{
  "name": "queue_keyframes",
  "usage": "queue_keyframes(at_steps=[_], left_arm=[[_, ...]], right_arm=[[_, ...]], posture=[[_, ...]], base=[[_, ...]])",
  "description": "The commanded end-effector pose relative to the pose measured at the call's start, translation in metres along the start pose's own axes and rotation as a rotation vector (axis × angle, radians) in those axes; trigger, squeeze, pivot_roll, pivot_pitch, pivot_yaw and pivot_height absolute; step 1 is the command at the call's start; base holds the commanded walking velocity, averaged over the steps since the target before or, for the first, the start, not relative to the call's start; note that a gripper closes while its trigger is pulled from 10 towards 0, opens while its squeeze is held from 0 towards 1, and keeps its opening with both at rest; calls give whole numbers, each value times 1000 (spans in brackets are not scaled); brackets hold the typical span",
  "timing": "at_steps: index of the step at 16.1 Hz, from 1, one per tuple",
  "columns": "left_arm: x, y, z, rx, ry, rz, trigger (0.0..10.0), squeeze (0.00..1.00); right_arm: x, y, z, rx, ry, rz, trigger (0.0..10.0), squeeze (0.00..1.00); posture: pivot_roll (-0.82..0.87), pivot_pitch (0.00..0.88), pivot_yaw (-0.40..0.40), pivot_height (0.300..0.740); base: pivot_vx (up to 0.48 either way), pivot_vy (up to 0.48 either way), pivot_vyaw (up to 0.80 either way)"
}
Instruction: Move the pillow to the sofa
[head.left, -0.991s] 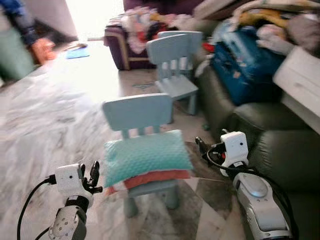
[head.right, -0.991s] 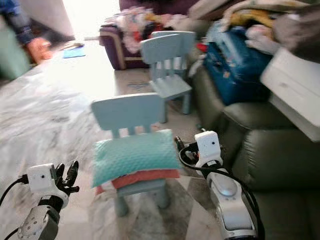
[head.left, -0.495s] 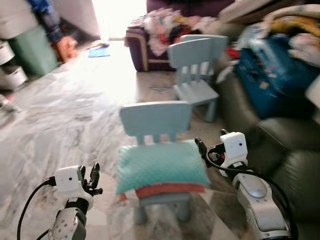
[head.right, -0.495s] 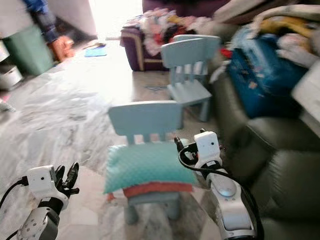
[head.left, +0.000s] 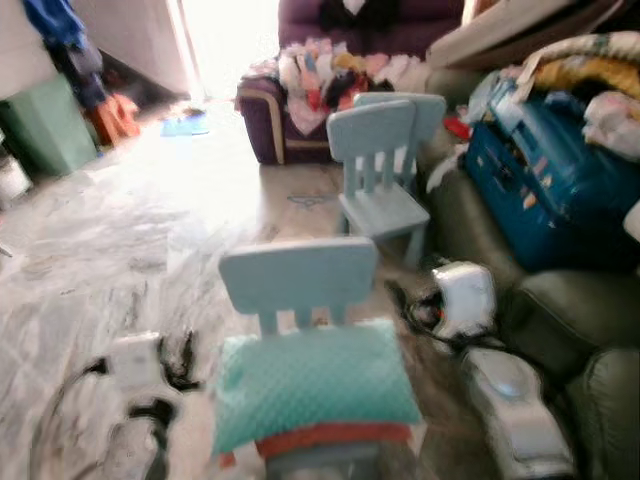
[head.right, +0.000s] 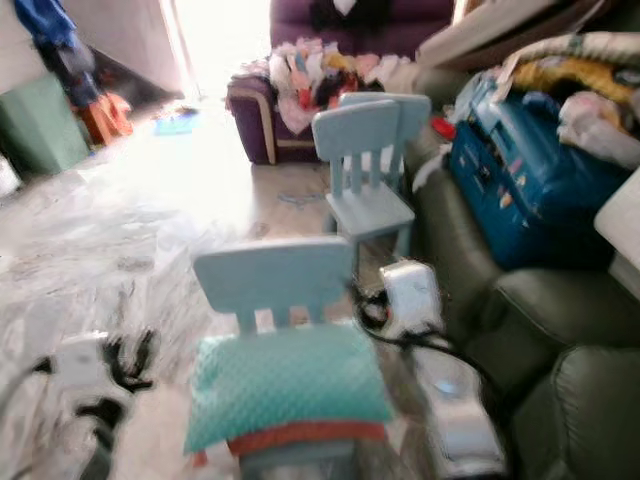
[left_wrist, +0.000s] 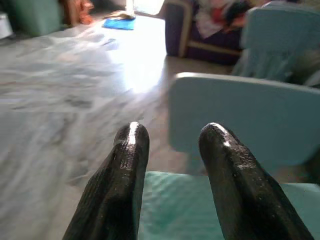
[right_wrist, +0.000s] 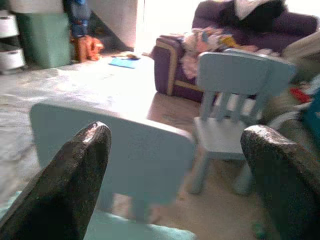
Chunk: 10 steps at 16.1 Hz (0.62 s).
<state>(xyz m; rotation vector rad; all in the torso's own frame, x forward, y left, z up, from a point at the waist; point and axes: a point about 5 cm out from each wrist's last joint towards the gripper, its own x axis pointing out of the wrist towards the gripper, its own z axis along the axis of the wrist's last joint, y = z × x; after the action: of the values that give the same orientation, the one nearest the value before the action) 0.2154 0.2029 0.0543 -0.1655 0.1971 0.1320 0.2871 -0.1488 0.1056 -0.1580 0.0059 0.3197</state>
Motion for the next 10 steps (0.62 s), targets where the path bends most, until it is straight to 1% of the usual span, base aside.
queue_keyframes(at_steps=[1,5,7,8,10], left_arm=[[0,-2,-2,-6,15,-1,10000,0],[2,0,-7,5,49,18,10000,0],[1,5,-11,44,70,60,10000,0],[-3,9,-15,61,74,83,10000,0],[-10,14,-21,72,93,105,10000,0]], right_arm=[[-2,-6,1,-13,1,-14,10000,0],[-2,-6,1,-10,3,-12,10000,0],[-1,-4,-4,1,35,-5,10000,0],[-1,-4,-8,27,59,-14,10000,0],[-3,-5,-10,38,69,-16,10000,0]], posture=[[-184,33,64,740],[-185,34,63,740],[-179,34,62,740],[-175,35,61,740],[-166,43,58,740]], base=[[0,0,0],[0,0,0],[0,0,0],[0,0,0],[0,0,0]])
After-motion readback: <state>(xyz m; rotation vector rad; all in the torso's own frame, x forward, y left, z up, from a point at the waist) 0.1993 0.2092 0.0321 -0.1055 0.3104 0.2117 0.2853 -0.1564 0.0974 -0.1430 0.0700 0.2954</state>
